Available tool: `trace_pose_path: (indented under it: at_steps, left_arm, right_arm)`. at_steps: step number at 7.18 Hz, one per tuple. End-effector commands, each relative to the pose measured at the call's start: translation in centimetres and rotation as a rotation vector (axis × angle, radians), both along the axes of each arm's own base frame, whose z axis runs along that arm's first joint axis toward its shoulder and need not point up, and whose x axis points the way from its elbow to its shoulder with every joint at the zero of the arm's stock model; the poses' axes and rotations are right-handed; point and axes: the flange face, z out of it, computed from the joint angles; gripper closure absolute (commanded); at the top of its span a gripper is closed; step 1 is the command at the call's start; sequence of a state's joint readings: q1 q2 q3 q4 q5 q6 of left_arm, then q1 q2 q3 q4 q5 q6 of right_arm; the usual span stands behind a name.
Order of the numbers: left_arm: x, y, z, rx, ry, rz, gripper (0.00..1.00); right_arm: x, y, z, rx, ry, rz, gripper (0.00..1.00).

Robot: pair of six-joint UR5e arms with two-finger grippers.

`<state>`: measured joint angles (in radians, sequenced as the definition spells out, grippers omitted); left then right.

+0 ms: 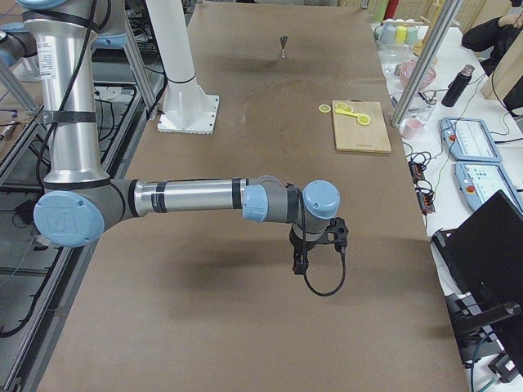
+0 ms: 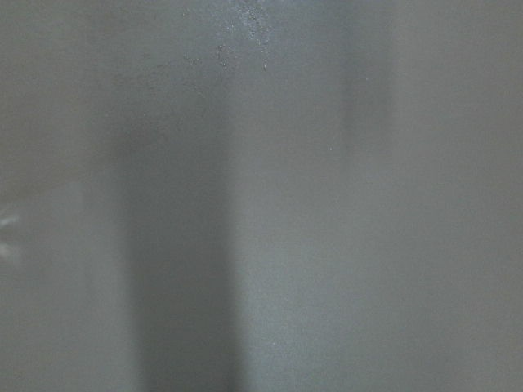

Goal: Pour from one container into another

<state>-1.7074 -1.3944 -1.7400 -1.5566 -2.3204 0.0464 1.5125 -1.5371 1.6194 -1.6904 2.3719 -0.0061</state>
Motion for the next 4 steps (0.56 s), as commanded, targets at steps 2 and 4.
trace_pose_path:
  at_steps: [2, 4]
  left_arm:
    - [0.01, 0.02, 0.1, -0.003, 0.001, 0.0, 0.01]
    - [-0.02, 0.03, 0.14, -0.004, -0.004, 0.0, 0.01]
  right_arm:
    - [-0.01, 0.02, 0.19, -0.004, -0.001, 0.0, 0.0]
    - [0.0, 0.09, 0.27, -0.005, -0.001, -0.001, 0.0]
